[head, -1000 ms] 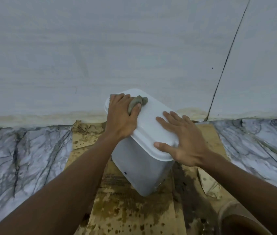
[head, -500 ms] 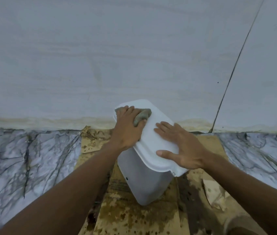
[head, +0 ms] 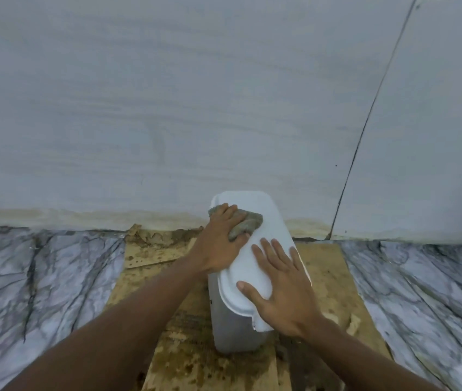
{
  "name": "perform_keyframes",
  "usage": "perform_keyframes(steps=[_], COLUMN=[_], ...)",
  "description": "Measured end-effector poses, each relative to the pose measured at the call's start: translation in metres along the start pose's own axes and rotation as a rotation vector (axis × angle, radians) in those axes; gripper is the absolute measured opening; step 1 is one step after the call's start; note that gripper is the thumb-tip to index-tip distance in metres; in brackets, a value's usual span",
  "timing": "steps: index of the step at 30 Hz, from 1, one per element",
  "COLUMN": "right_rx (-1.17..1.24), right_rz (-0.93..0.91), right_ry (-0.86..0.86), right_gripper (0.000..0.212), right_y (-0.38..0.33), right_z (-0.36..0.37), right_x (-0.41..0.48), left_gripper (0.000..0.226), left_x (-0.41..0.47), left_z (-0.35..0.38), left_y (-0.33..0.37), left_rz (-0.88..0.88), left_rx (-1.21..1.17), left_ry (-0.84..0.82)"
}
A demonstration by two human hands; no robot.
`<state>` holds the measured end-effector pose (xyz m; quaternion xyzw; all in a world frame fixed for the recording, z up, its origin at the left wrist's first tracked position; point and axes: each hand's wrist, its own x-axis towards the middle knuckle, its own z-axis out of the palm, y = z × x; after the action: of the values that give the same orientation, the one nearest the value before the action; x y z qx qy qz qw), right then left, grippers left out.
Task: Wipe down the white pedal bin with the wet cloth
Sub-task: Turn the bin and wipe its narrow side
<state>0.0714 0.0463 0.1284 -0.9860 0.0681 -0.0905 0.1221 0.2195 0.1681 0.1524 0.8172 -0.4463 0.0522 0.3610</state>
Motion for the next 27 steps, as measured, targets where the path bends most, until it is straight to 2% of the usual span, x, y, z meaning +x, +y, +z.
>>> perform_keyframes(steps=[3, 6, 8, 10, 12, 14, 16, 20, 22, 27], right_rx=[0.020, 0.148, 0.208, 0.108, -0.027, -0.061, -0.065, 0.036, 0.151, 0.275], right_rz=[0.066, 0.083, -0.018, -0.212, -0.383, -0.432, -0.464, -0.396, -0.311, -0.082], right_ry=[0.020, 0.051, 0.011, -0.053, 0.028, 0.140, 0.187, 0.210, 0.250, 0.320], right_gripper=[0.104, 0.114, 0.111, 0.101, 0.101, 0.100, 0.099, 0.100, 0.099, 0.097], right_y=[-0.001, 0.004, 0.016, 0.035, 0.058, 0.070, 0.068, 0.052, 0.044, 0.037], right_z=[0.004, 0.002, -0.006, -0.009, 0.002, 0.015, 0.018, 0.002, -0.006, -0.024], right_x=[0.011, 0.026, 0.023, 0.011, 0.003, 0.006, 0.022, 0.071, 0.099, 0.157], left_gripper=[0.036, 0.038, 0.036, 0.034, 0.034, 0.034, 0.032, 0.031, 0.020, 0.035], left_x=[0.000, 0.000, 0.002, 0.003, 0.005, 0.008, 0.013, 0.028, 0.032, 0.049], left_z=[0.003, 0.011, 0.014, 0.017, 0.021, 0.025, 0.023, 0.007, 0.004, 0.028], left_y=[0.010, 0.009, 0.005, 0.001, 0.001, 0.000, -0.002, -0.025, -0.038, -0.055], left_rz=[0.035, 0.012, 0.010, 0.026, 0.041, 0.039, -0.034, -0.299, -0.340, -0.403], left_rx=[-0.023, -0.049, -0.049, -0.058, -0.069, -0.094, -0.159, -0.494, -0.580, -0.650], left_ry=[-0.025, -0.056, -0.045, -0.036, -0.028, -0.006, 0.026, 0.220, 0.321, 0.511])
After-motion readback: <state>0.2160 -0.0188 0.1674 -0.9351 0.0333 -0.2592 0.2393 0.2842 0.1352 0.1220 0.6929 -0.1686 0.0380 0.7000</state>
